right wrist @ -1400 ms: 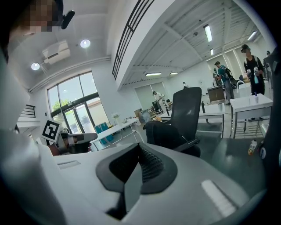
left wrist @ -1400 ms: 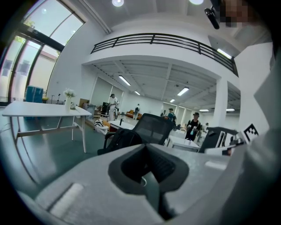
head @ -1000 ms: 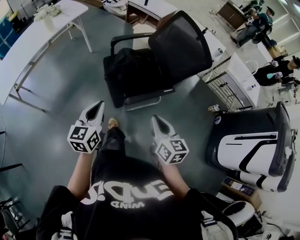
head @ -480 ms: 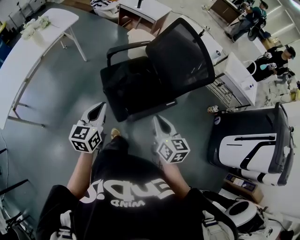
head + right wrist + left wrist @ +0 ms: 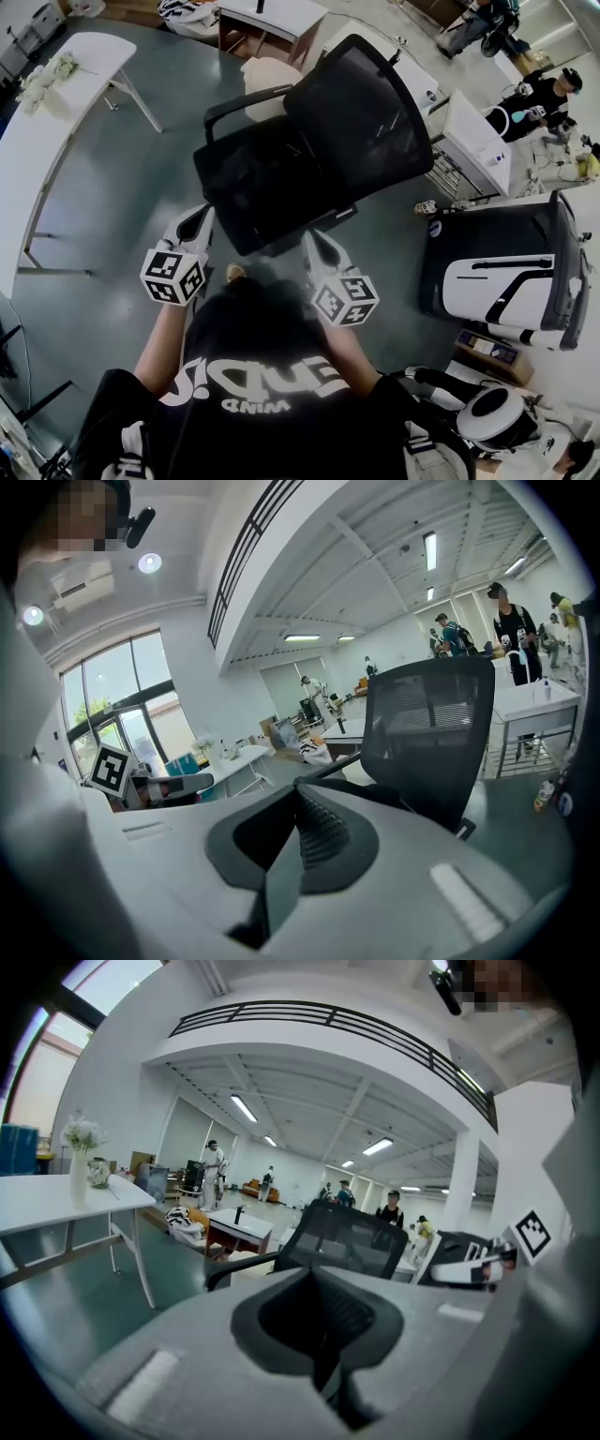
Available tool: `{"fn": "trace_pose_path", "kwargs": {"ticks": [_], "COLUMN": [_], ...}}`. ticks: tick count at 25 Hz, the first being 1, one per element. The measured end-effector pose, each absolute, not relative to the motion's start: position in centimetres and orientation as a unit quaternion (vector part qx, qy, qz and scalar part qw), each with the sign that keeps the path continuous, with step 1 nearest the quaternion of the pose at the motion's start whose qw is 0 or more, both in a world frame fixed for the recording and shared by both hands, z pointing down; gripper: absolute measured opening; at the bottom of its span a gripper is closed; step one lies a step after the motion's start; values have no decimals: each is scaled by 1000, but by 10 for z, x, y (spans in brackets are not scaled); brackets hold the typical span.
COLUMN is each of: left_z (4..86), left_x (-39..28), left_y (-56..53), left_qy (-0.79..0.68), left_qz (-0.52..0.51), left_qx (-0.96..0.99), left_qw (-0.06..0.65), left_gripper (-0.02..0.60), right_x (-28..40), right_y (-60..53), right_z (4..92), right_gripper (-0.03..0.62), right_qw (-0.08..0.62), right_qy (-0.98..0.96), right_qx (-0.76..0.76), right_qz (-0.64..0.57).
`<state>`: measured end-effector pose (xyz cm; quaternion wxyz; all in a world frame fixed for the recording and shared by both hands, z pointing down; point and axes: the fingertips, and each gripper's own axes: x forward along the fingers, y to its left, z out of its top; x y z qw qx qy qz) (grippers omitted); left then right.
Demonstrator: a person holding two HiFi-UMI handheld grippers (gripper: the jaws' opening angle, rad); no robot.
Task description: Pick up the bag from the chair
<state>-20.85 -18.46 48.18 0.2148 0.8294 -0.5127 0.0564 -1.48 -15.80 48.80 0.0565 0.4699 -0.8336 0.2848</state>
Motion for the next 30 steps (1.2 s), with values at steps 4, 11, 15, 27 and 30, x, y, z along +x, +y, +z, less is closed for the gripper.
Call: {"fn": "trace_pose_path", "kwargs": {"ticks": [4, 11, 15, 27, 30], "left_z": [489, 495, 495, 509, 521], "left_x": [-206, -201, -197, -185, -180], "left_y": [-205, -230, -243, -273, -278], "left_qy": [-506, -510, -512, -505, -502], "left_qz": [63, 65, 64, 67, 78], "left_qx": [830, 827, 827, 824, 824], "left_qw": [224, 228, 223, 247, 252], "left_gripper": [2, 2, 2, 292, 352], "right_x": [-7, -4, -3, 2, 3], "right_y": [-177, -211, -231, -261, -265], "right_z": [492, 498, 494, 491, 491], "right_gripper": [3, 3, 3, 3, 3], "right_qw": [58, 57, 51, 48, 47], "right_qy": [-823, -826, -831, -837, -838], "right_qx": [484, 478, 473, 463, 461], "right_qz": [291, 292, 288, 288, 288]}}
